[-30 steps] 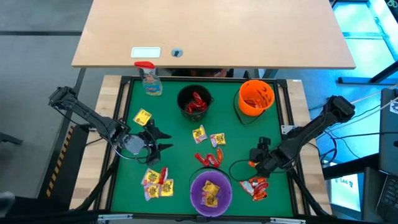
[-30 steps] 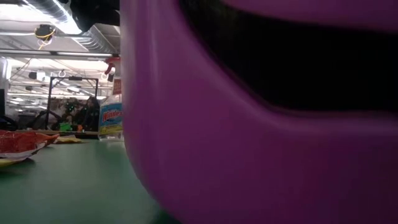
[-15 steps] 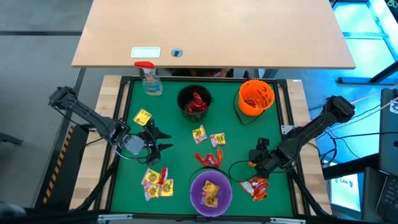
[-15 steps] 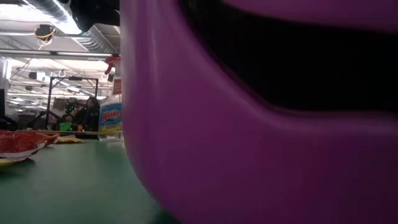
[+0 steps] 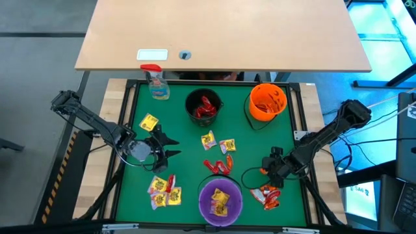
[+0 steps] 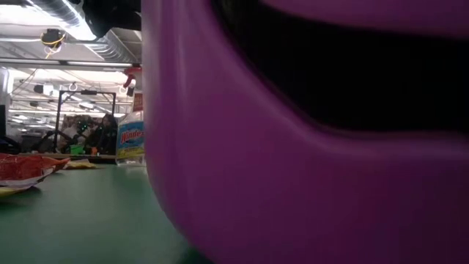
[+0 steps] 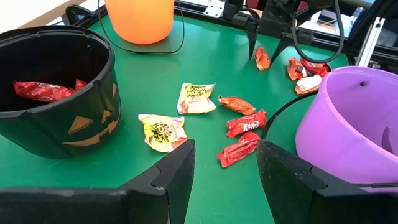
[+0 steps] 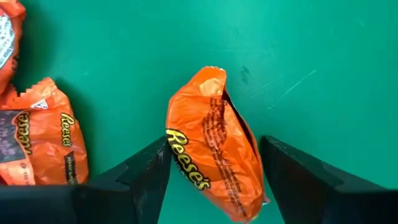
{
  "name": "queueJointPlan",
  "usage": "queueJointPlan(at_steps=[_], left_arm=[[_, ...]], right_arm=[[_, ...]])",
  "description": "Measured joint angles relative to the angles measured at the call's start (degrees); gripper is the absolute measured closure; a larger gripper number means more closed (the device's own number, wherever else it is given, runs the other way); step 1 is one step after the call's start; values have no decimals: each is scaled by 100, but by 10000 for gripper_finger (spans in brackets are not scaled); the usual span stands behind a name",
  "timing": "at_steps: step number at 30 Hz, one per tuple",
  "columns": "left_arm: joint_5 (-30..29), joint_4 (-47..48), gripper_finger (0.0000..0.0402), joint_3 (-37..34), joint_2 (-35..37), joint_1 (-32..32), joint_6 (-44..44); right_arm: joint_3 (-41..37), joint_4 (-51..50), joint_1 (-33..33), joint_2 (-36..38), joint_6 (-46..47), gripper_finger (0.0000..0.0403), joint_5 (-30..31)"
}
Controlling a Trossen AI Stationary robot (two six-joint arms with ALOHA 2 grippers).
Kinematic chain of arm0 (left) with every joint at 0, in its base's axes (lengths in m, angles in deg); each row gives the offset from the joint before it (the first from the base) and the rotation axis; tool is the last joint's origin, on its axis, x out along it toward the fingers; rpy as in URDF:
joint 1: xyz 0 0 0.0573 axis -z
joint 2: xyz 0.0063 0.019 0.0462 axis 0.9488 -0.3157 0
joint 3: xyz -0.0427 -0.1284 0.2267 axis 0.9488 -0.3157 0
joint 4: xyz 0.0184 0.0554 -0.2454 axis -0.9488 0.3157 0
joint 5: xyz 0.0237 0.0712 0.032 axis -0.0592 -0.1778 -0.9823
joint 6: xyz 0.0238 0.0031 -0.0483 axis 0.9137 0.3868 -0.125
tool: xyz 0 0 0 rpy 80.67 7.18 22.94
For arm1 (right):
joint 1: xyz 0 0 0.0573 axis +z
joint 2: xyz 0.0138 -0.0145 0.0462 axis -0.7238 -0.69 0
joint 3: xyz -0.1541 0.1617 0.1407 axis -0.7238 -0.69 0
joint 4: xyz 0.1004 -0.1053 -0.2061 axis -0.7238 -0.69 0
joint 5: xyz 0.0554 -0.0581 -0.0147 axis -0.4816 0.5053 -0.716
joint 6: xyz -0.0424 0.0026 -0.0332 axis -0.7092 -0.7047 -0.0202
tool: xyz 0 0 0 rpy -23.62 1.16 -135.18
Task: Sort candy
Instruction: Put the orange chocolate into the orange bucket
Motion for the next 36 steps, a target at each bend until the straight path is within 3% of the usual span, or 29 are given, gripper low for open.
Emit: queueJointPlan(at_steps=[7,14,18,26,32,36], left_arm=[[-48,-12,239,0,0,2,-78],[-461,-17,239,0,0,4,-151],[-447,-15,239,0,0,4,-129],[-750,-15,239,0,-2,0,-126],[-1135,-26,239,0,-2,0,-143],[-1248,-39,239,-2,-2,0,-144]], right_arm=[[-5,48,0,-2,-158,251,91],[84,10,-2,-11,-165,338,280],[393,-221,-4,24,-172,346,860],[1371,-1556,-185,24,-219,339,2602],[1934,-2271,-1188,59,-53,346,3468],[1987,-2232,-2126,332,-766,343,3464]])
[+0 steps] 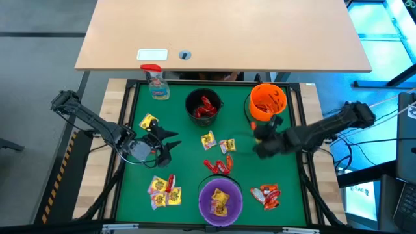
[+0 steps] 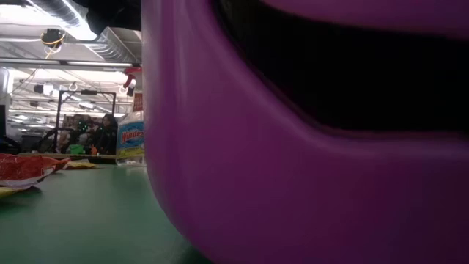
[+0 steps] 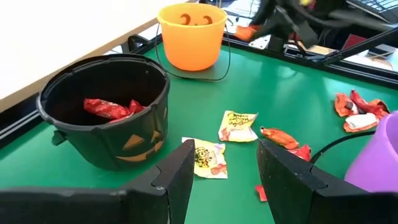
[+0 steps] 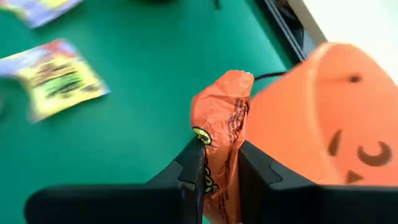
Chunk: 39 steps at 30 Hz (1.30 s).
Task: Sort candy
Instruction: Put the orange chocolate into the orange bucket, then put the red chocolate into the black bucket
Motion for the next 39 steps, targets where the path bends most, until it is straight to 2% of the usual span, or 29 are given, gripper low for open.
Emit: queueJointPlan(at_steps=[8,14,18,21,25,29,32,39], left_arm=[[-125,18,239,0,0,-1,0],[-118,20,239,0,0,-55,0],[-110,21,239,0,0,-52,0],[-104,21,239,0,0,-52,21],[-93,23,239,0,0,-52,37],[-93,23,239,0,0,-52,37],[-77,23,239,0,0,-52,37],[-71,23,239,0,0,-50,39]], right_arm=[[2,719,-1672,877,-1491,341,-210],[4,1096,-3076,1172,-2317,341,-1050],[3,1118,-3947,1146,-2485,340,-1741],[4,1067,-4401,1129,-2548,340,-1990],[4,1055,-4802,1131,-2564,340,-2040],[2,1064,-5107,1131,-2663,334,-2346],[4,1072,-5238,1131,-2682,307,-2613],[4,1031,-5229,1131,-2684,225,-2531]])
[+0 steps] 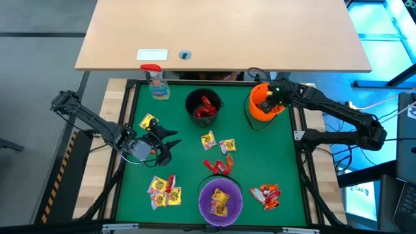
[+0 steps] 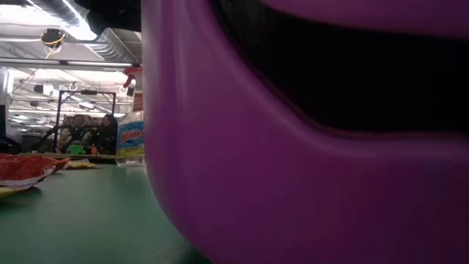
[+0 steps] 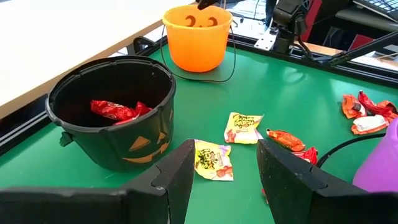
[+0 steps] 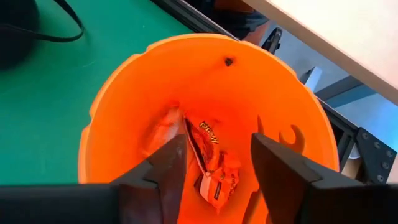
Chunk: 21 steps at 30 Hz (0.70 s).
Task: Sort candy
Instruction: Put the red chocolate into the black bucket
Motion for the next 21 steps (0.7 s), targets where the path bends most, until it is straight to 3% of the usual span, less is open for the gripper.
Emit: queueJointPlan(at_steps=[5,12,21], left_arm=[[20,0,239,0,0,0,0],[8,4,239,0,0,-2,4],[-3,28,239,0,0,-2,7]], right_arm=[[0,-8,9,12,-5,198,-128],[-2,-12,13,416,-136,204,-807],[-2,67,48,1270,137,208,-2406]])
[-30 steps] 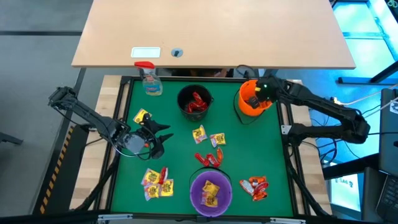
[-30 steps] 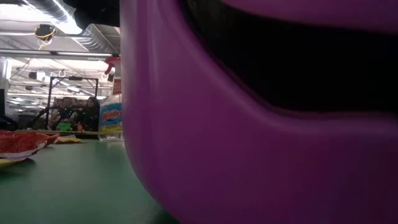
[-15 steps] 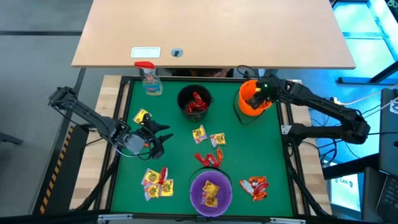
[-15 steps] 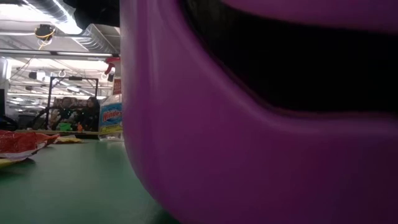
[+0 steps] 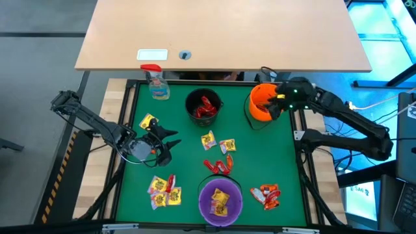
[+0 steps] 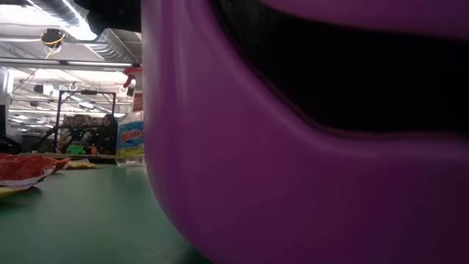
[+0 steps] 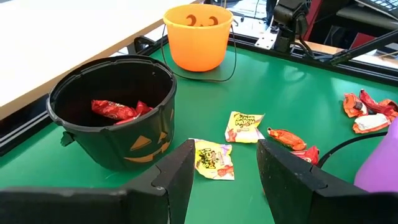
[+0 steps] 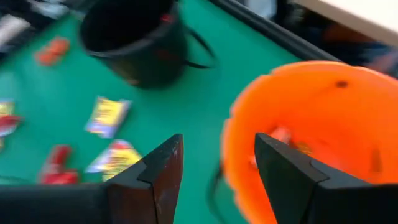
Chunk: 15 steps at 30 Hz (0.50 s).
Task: Sort candy
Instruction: Put the red chocolate into the black bucket
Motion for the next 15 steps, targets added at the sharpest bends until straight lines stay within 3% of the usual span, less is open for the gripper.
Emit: queueJointPlan(at_steps=[7,15], left_arm=[[8,0,239,0,0,0,-2],[19,-2,239,0,0,0,0]], right_arm=[[0,213,1028,312,500,208,-321],[0,226,2888,198,1056,208,324]])
